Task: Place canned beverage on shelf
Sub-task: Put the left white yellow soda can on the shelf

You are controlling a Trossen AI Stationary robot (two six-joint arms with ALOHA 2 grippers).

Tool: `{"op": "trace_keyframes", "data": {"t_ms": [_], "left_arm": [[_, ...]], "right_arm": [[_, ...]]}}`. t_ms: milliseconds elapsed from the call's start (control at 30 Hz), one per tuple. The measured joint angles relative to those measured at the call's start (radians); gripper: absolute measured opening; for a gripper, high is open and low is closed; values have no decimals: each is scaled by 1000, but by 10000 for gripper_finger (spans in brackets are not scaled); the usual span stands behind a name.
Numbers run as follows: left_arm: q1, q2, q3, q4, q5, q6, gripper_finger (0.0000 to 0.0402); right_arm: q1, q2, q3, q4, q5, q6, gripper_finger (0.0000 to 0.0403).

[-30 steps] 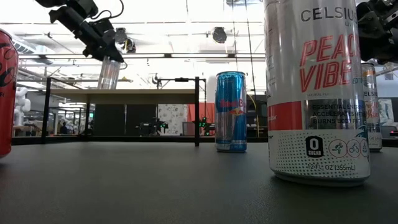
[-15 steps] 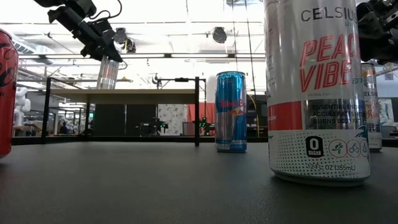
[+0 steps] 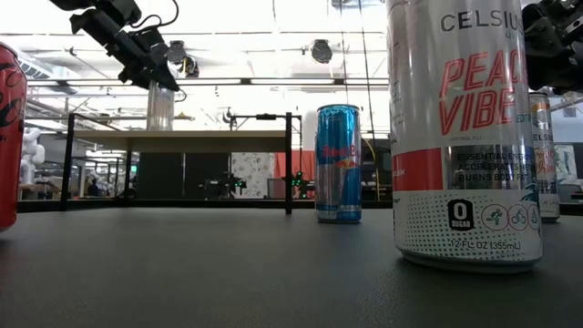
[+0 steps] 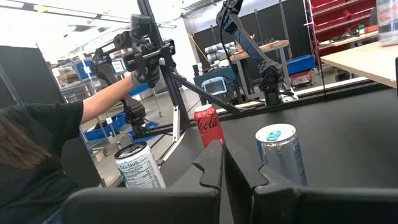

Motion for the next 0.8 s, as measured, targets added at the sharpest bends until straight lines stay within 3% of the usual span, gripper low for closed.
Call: {"op": "trace_keyframes", "data": {"t_ms": [167,800], "left_arm": [[0,-1,0,-3,-2,-1,312],[0,-89,0,81,-7,-60,314]], "right_arm": [[0,0,0,0,0,0,0],[0,0,0,0,0,-4,0]]}}
